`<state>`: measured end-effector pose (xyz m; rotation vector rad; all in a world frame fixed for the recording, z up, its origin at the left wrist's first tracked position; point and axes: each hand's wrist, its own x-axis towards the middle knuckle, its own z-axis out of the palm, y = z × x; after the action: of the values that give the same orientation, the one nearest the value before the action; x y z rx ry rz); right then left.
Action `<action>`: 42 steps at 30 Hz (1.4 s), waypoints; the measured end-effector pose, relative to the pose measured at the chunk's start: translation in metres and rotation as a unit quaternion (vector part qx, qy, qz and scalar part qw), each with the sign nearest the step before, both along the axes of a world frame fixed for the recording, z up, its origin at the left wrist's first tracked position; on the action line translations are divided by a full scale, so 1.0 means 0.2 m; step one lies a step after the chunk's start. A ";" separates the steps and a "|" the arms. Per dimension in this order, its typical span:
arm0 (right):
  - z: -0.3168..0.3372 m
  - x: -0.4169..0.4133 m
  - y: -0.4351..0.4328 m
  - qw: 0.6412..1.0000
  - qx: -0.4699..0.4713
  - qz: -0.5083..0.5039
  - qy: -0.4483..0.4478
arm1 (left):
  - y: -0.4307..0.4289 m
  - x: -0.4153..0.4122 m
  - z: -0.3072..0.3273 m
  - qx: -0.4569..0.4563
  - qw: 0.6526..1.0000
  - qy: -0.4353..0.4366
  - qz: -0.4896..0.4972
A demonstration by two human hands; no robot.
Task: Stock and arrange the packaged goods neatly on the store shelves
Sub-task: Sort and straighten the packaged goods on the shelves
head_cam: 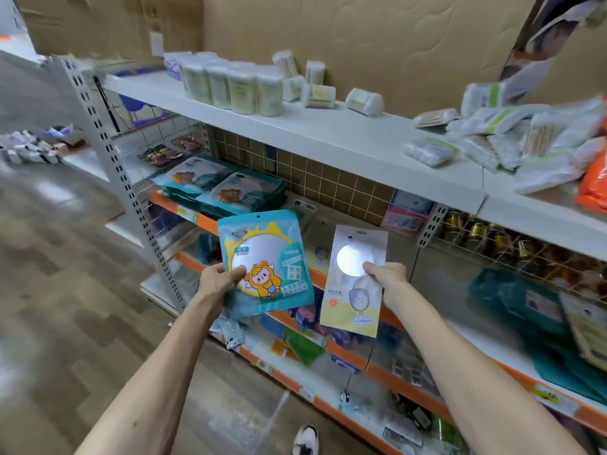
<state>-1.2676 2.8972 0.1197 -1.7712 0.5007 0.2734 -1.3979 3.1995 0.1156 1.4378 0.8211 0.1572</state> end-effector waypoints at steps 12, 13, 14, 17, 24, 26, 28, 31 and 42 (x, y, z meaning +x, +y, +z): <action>-0.15 0.52 0.33 0.996 0.071 -0.036 0.026 | 0.37 0.54 0.02 0.042 0.997 0.014 -0.060; -0.11 0.54 0.37 0.998 0.055 -0.039 0.020 | 0.40 0.61 0.03 0.048 0.996 0.022 -0.066; -0.07 0.56 0.40 0.998 0.042 -0.040 0.011 | 0.42 0.66 0.05 0.052 0.995 0.028 -0.077; -0.10 0.69 0.45 0.998 0.058 -0.021 -0.013 | 0.47 0.82 0.08 0.049 0.994 0.029 -0.095; -0.21 0.82 0.43 0.993 0.102 0.011 -0.059 | 0.55 1.07 0.05 0.073 0.987 0.039 -0.138; -0.14 0.77 0.42 0.993 0.091 0.010 -0.080 | 0.56 1.14 0.05 0.070 0.986 0.035 -0.145; -0.07 0.72 0.43 0.990 0.112 -0.003 -0.090 | 0.56 1.20 0.06 0.068 0.986 0.034 -0.150; -0.01 0.66 0.46 0.992 0.093 -0.008 -0.081 | 0.54 1.26 0.08 0.073 0.984 0.038 -0.160; -0.33 0.71 0.56 0.997 0.031 -0.060 0.029 | 0.67 1.54 -0.06 0.058 0.954 0.071 -0.286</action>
<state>-1.1249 3.0093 0.0534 -1.6698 0.6318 0.2535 -1.0909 3.3337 0.1042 1.7572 0.4851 -0.3491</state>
